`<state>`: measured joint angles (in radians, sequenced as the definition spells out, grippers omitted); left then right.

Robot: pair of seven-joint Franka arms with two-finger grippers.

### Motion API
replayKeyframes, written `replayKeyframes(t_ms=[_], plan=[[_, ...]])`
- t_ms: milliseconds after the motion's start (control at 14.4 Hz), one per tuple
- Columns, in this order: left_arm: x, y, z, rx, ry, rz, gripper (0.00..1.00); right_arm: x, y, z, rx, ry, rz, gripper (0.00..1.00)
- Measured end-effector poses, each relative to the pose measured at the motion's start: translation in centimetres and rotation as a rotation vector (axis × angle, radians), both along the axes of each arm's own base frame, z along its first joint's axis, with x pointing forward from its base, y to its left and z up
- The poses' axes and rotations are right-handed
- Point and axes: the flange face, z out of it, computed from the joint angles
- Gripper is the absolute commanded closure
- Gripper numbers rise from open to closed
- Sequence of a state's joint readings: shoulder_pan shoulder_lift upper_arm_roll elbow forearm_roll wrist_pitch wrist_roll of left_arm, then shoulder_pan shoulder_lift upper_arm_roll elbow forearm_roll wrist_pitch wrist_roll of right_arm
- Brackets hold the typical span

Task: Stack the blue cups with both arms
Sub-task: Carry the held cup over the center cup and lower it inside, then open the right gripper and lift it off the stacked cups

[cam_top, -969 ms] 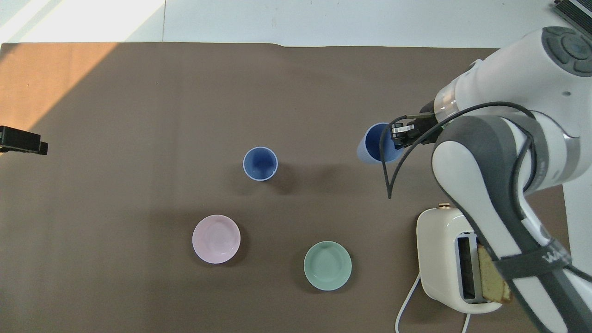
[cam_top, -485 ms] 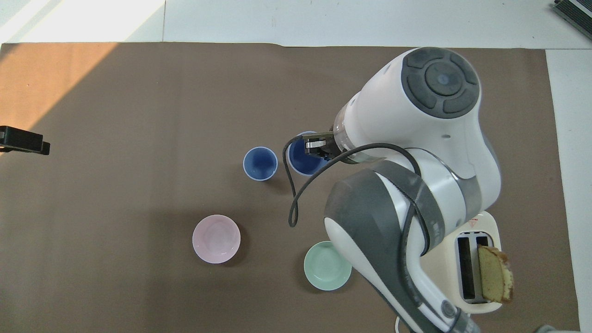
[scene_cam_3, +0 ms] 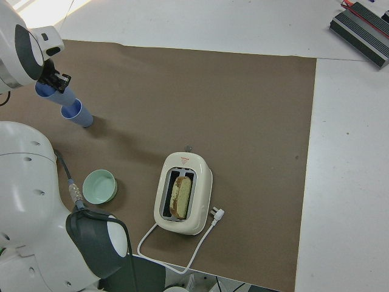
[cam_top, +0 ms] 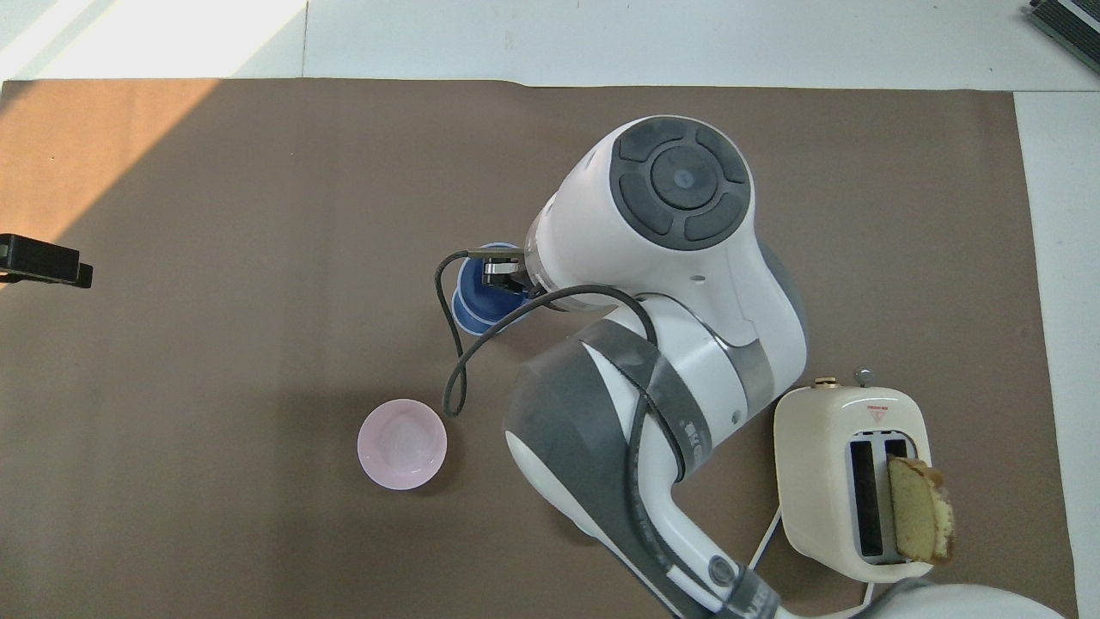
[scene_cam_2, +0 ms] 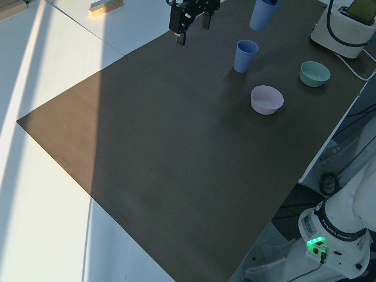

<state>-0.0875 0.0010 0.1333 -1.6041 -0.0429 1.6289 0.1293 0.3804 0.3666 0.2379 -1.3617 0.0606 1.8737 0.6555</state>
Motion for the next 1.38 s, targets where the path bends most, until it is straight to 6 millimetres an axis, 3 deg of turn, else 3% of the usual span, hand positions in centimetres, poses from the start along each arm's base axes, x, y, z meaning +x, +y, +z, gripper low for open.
replayKeyframes(t_ms=[277, 485, 1385], plan=[[0.0, 0.0, 0.0, 0.0, 0.0, 0.0, 0.0, 0.5, 1.6, -3.4, -0.014, 0.015, 0.008, 1.0], [0.0, 0.0, 0.0, 0.0, 0.0, 0.0, 0.0, 0.9, 1.9, -4.5, -0.012, 0.017, 0.008, 1.0], [0.0, 0.0, 0.0, 0.0, 0.0, 0.0, 0.0, 1.1, 2.1, -5.5, -0.014, 0.018, 0.008, 1.0]])
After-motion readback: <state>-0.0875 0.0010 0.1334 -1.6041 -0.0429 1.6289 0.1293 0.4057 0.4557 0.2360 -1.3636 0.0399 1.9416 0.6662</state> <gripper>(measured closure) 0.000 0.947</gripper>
